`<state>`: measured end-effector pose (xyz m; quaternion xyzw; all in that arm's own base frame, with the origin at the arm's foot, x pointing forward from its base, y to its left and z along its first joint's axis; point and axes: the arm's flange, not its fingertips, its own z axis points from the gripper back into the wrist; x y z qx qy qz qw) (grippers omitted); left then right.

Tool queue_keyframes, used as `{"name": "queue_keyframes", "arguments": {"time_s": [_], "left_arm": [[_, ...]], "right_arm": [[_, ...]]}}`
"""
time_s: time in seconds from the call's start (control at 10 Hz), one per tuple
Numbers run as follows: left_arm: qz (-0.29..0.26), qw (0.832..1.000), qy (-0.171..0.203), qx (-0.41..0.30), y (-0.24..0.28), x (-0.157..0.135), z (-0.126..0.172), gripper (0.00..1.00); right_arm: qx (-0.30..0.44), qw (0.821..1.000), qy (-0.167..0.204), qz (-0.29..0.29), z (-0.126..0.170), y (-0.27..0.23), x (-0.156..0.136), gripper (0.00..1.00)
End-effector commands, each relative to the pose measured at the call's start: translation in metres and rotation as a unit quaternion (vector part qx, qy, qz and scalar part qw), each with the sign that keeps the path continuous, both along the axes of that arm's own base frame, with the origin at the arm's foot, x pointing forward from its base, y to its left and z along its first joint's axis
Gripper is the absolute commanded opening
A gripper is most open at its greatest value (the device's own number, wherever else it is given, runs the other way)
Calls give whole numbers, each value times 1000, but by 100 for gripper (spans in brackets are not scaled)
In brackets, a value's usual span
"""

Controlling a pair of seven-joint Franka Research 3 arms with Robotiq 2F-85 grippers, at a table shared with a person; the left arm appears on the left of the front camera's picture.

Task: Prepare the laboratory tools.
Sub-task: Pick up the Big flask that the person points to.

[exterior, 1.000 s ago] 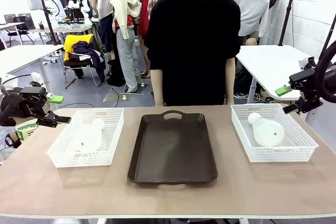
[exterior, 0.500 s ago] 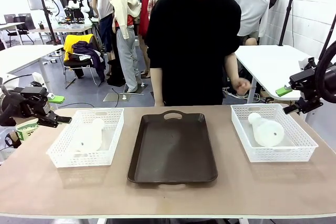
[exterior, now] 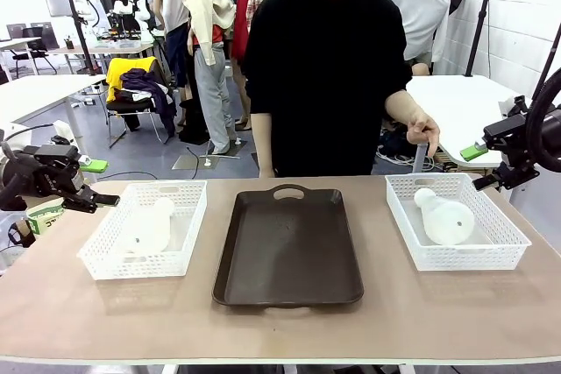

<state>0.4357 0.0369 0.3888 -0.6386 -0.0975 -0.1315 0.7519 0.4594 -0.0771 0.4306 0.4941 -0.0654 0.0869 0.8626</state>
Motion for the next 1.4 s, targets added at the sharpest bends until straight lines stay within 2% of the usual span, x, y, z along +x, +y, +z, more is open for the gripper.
{"name": "queue_keyframes", "arguments": {"time_s": [0.0, 1.2, 1.3], "left_arm": [[2, 1000, 0, 0, 2, 0, 0, 100], [2, 1000, 0, 0, 2, 0, 0, 100], [2, 1000, 0, 0, 2, 0, 0, 100]], "right_arm": [[-1, 1000, -1, 0, 1, 1, 0, 100], [0, 1000, 0, 0, 0, 0, 0, 100], [-49, 999, -2, -5, 18, 2, -4, 100]]}}
